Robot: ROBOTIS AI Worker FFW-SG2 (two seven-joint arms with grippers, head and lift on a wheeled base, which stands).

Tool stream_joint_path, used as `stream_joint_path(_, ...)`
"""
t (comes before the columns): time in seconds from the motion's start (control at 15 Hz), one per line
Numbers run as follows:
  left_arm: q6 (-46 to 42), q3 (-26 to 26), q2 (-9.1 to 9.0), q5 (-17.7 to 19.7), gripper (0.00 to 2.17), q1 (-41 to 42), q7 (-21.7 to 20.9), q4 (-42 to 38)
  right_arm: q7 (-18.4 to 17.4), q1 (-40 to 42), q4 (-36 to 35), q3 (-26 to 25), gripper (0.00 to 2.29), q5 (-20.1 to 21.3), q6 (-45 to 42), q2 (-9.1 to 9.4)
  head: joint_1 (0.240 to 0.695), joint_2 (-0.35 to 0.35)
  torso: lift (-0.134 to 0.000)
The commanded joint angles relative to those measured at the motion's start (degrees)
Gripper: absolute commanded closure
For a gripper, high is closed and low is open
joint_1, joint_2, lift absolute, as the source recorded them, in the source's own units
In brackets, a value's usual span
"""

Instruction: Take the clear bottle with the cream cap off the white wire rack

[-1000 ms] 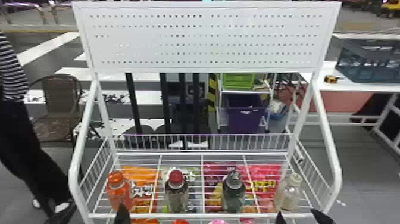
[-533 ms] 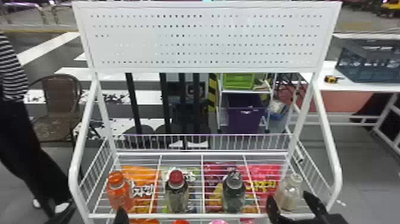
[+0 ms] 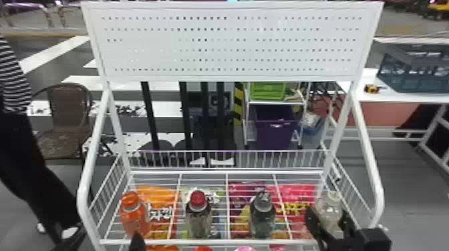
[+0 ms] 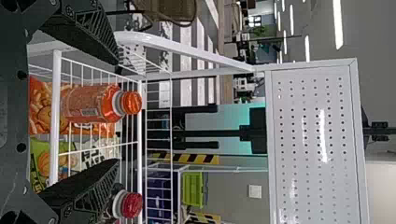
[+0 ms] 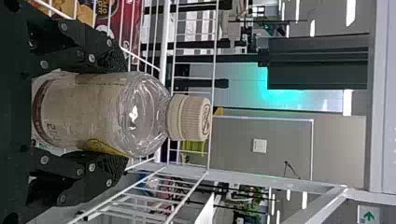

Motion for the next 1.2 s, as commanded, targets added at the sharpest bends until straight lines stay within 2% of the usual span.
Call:
stream_joint_path(0.0,0.0,-0.17,0.07,0.0,0.14,-0.18,-0.04,-0.3,0.01,4.21,-7.94,-0.1,1.6,-0.98,3.86,-0.18,0.499,0.0,0.0)
stream_joint_path(0.33,-0.7,0.18,0.07,-0.09,0.14,0.52,0.04,-0.66,0.63,18.54,-31.41,-0.54,1.59,-1.33,10.36,-0.7,0.499,0.0,0.0)
stream_joint_path(0.47,-1.4,0.18,0.07,-0.09,0.14,0.79,0.04,-0.57,1.15,24.78,-38.62,-0.72,1.59,-0.89,14.58,-0.7,0.499,0.0,0.0)
stream_joint_path(0.8,-1.58,-0.08,-0.02,-0.09,0.14,1.05,-0.22,-1.36,1.42,37.52,-48.11,-1.42,1.59,-2.29,11.06,-0.53,0.499,0.0,0.0)
stream_joint_path(1.13,-1.93,-0.26,-0.02,-0.35,0.14,1.58,-0.04,-1.62,1.51,39.63,-49.6,-2.21,1.59,-3.09,10.01,-0.35,0.499,0.0,0.0)
